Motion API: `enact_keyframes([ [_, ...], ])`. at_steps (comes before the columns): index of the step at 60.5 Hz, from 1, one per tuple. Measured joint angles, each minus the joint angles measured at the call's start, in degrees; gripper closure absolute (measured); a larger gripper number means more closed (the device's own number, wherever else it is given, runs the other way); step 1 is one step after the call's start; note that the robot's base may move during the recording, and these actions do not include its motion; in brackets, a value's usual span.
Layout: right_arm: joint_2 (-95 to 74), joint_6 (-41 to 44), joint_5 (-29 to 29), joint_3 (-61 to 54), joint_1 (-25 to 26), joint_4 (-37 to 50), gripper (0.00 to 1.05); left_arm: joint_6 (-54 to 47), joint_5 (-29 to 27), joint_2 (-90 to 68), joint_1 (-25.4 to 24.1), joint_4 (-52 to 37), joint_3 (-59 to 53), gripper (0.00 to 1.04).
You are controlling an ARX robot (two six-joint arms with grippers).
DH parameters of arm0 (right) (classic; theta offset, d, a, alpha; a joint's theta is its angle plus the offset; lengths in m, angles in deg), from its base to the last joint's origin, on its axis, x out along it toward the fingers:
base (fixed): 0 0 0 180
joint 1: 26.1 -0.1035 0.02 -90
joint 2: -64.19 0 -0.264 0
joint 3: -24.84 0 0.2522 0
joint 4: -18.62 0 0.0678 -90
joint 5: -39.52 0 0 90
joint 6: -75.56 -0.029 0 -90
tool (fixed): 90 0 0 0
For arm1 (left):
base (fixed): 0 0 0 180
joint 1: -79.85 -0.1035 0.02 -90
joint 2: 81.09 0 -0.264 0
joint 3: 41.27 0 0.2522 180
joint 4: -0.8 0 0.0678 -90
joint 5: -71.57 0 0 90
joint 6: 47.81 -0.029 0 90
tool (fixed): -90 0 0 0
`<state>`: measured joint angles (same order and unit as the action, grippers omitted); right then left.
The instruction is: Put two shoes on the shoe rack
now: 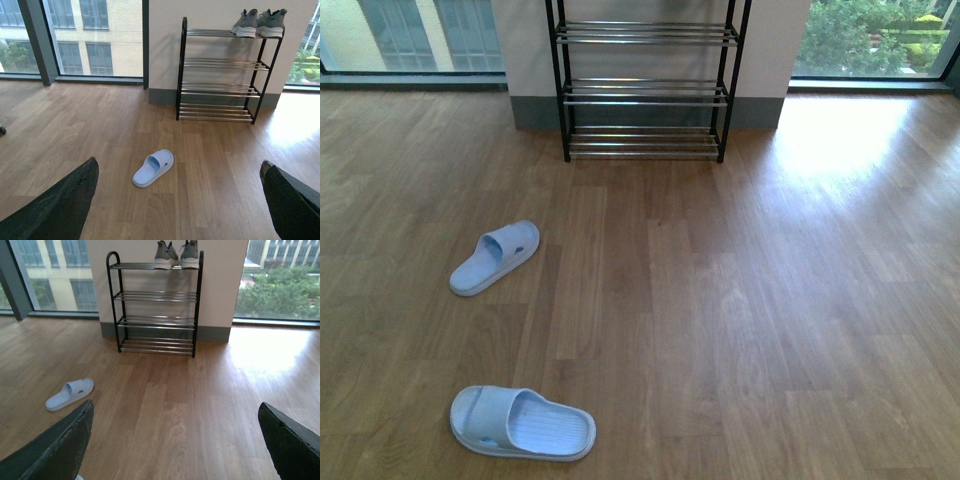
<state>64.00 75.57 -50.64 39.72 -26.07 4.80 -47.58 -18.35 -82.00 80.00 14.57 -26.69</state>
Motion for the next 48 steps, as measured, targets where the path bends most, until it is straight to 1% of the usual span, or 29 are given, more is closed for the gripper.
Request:
enact_keyframes([
  [48,0.02,-0.02,0.17,0.0,0.0,-0.02,0.09,0.0,-0.11,0.0,0.0,0.0,0.0,0.09],
])
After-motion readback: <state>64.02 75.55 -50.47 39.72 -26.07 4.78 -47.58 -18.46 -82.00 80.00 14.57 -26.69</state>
